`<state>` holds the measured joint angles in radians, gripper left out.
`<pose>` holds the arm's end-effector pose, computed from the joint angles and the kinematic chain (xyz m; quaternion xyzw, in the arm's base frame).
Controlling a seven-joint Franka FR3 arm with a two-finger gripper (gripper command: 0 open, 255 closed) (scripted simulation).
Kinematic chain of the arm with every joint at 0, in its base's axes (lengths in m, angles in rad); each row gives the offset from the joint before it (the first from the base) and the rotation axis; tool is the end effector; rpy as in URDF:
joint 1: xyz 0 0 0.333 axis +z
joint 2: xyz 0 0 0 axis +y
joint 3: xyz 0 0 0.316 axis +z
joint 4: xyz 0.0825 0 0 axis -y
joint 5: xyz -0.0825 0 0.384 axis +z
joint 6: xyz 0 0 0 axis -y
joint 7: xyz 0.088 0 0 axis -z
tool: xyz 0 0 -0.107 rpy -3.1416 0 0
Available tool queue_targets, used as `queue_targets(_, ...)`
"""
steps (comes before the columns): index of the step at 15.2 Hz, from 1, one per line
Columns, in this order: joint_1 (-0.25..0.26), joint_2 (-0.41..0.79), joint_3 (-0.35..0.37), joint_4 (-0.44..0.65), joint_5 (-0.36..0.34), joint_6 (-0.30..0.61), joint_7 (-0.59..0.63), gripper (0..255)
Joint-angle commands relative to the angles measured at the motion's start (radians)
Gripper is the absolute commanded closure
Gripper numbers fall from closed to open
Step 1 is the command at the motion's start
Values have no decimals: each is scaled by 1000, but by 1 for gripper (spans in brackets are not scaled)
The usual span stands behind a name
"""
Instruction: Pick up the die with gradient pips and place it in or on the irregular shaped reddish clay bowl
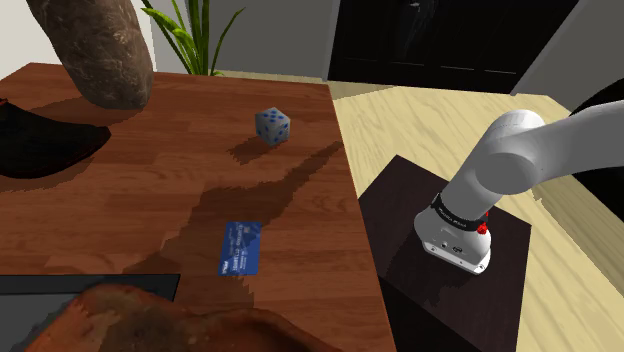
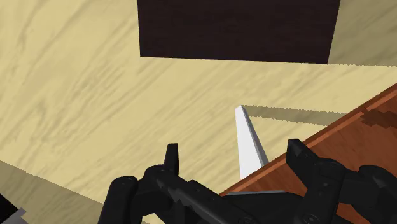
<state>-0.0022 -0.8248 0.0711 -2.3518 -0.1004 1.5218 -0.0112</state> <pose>0.2913 0.0162 0.6002 0.9967 0.0262 -0.0018 0.0762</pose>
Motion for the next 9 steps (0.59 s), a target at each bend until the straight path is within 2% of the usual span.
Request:
queue_targets(1,0,0,0,0,0,0,0,0)
queue_targets(9,40,143,136,10,126,124,179,0)
